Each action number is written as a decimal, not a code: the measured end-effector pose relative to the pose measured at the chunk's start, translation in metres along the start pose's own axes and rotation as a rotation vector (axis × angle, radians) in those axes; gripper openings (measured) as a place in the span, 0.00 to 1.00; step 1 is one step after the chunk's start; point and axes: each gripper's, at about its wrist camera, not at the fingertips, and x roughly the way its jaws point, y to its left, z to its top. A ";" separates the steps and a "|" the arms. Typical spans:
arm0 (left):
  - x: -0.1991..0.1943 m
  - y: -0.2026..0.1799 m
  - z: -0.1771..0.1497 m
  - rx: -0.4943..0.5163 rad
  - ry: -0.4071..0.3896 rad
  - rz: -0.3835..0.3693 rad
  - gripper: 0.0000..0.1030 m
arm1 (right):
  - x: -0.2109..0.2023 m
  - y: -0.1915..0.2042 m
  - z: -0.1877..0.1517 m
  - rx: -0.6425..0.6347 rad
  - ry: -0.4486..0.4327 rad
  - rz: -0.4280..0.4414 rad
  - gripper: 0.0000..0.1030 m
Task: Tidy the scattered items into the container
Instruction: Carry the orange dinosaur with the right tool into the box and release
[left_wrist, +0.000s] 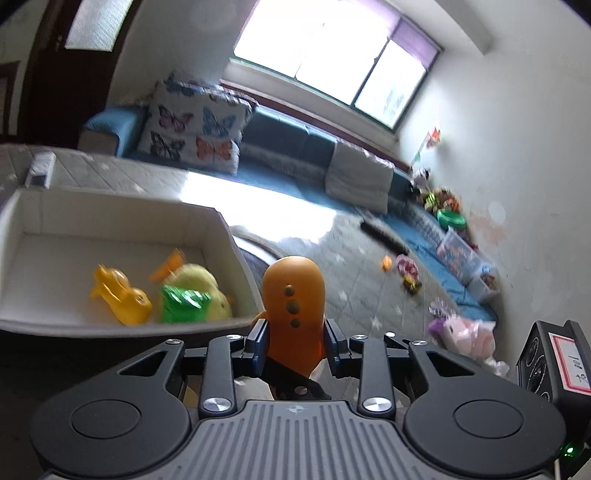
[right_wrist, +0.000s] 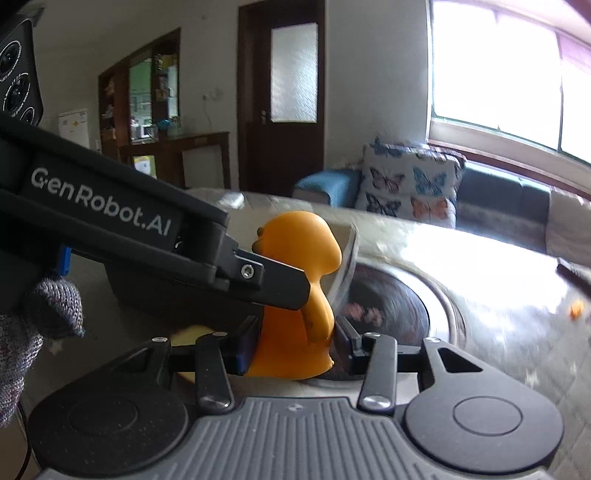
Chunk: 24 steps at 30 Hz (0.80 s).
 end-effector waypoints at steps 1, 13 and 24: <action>-0.004 0.003 0.003 -0.003 -0.017 0.007 0.33 | 0.001 0.003 0.005 -0.010 -0.010 0.005 0.41; -0.027 0.048 0.031 -0.064 -0.118 0.098 0.34 | 0.048 0.036 0.045 -0.084 -0.054 0.099 0.41; -0.015 0.098 0.043 -0.153 -0.124 0.163 0.34 | 0.103 0.056 0.060 -0.107 0.001 0.181 0.41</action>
